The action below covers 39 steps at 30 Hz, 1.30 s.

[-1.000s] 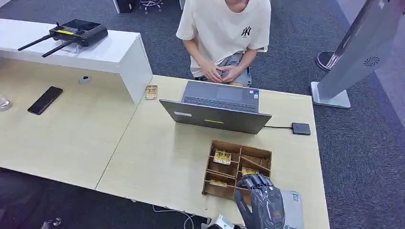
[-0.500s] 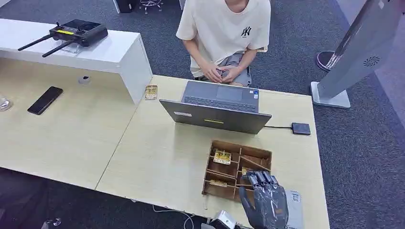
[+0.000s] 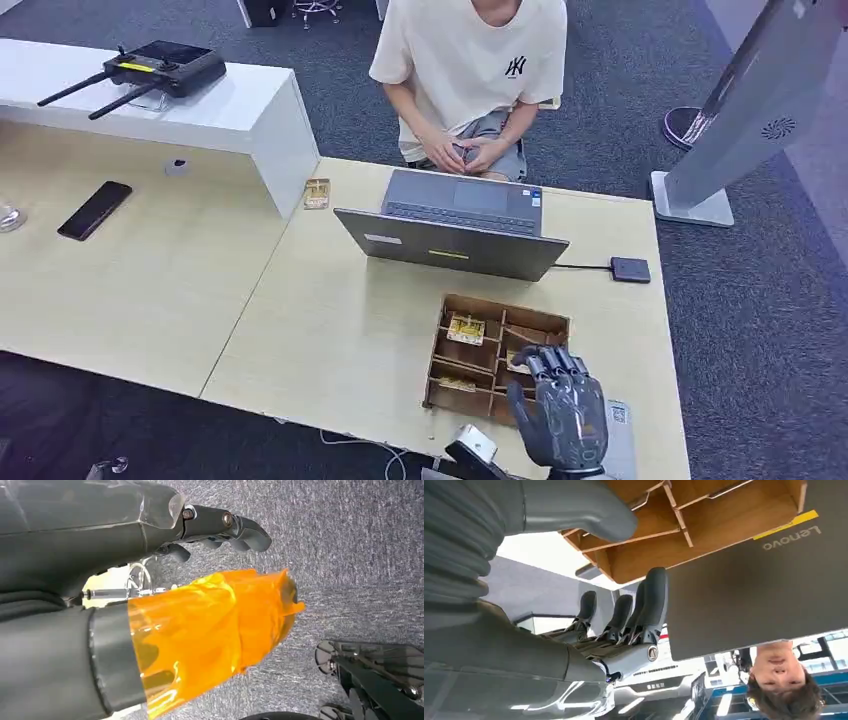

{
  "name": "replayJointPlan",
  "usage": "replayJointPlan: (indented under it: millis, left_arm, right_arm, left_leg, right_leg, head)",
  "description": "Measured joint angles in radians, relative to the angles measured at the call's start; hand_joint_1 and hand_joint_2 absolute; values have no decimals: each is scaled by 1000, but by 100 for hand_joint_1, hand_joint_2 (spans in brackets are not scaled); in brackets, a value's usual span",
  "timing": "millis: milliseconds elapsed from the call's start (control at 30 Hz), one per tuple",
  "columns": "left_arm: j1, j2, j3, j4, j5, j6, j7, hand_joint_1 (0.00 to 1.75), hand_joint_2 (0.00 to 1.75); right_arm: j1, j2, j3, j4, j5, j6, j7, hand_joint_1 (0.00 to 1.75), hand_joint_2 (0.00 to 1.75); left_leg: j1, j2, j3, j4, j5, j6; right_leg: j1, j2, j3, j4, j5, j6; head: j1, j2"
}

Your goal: Pass the card to the sensor for recognition and then transmit it.

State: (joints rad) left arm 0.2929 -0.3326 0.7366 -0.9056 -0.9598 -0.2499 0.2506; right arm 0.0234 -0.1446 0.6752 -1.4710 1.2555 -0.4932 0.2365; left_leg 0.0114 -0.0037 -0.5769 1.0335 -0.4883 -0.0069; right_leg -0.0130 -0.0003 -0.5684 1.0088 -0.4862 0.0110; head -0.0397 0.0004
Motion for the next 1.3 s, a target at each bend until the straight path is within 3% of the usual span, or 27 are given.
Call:
replayJointPlan:
  millis: [167,200,233,300,333,367,400,433,467,633,700,800,1300]
  left_arm:
    - [-2,0,14,0,-16,-5,-12,0,0]
    - [-3,0,16,1,-17,-6,-13,0,0]
    - [-3,0,19,1,-17,-6,-14,0,0]
    - [-3,0,21,2,-16,-7,-15,0,0]
    - [-3,0,21,2,-16,-7,-16,0,0]
    - [-3,0,21,2,-16,-7,-17,0,0]
    - [-3,0,21,2,-14,-7,-18,0,0]
    - [-3,0,21,2,-14,-7,-18,0,0]
    - [-3,0,21,2,-13,-7,-18,0,0]
    - [-3,0,22,3,-12,-9,-18,0,0]
    - [-3,0,22,4,-11,-10,-18,0,0]
    - [-4,0,22,4,-10,-10,-18,0,0]
    - [-4,0,23,5,20,-12,1,0,0]
  right_arm:
    - [-6,8,-10,13,16,11,0,84,175]
    - [-6,10,-12,16,19,14,0,94,175]
    - [-7,11,-14,19,21,18,0,91,175]
    - [-7,12,-16,27,21,21,0,103,175]
    - [-7,12,-18,31,21,21,0,101,175]
    - [-7,12,-19,34,21,21,0,115,175]
    - [-7,12,-19,39,21,22,0,119,175]
    - [-7,12,-20,45,21,23,0,119,175]
    - [-7,12,-20,50,21,24,0,106,175]
    - [-9,14,-20,74,21,30,0,99,175]
    - [-11,14,-20,82,21,33,0,77,175]
    - [-14,19,-20,93,21,35,0,66,175]
    - [-23,21,-26,109,33,39,8,80,175]
  left_leg:
    - [0,0,0,0,0,0]
    - [0,0,0,0,0,0]
    - [0,0,0,0,0,0]
    - [0,0,0,0,0,0]
    - [0,0,0,0,0,0]
    - [0,0,0,0,0,0]
    - [0,0,0,0,0,0]
    - [0,0,0,0,0,0]
    - [0,0,0,0,0,0]
    - [0,0,0,0,0,0]
    - [0,0,0,0,0,0]
    - [0,0,0,0,0,0]
    - [0,0,0,0,0,0]
  right_leg:
    - [0,0,0,0,0,0]
    - [0,0,0,0,0,0]
    - [0,0,0,0,0,0]
    - [0,0,0,0,0,0]
    - [0,0,0,0,0,0]
    - [0,0,0,0,0,0]
    - [0,0,0,0,0,0]
    - [0,0,0,0,0,0]
    - [0,0,0,0,0,0]
    - [0,0,0,0,0,0]
    - [0,0,0,0,0,0]
    - [0,0,0,0,0,0]
    - [0,0,0,0,0,0]
  head:
    - [0,0]
    - [0,0]
    - [0,0]
    - [0,0]
    - [0,0]
    - [0,0]
    - [0,0]
    - [0,0]
    - [0,0]
    - [0,0]
    - [0,0]
    - [0,0]
    - [0,0]
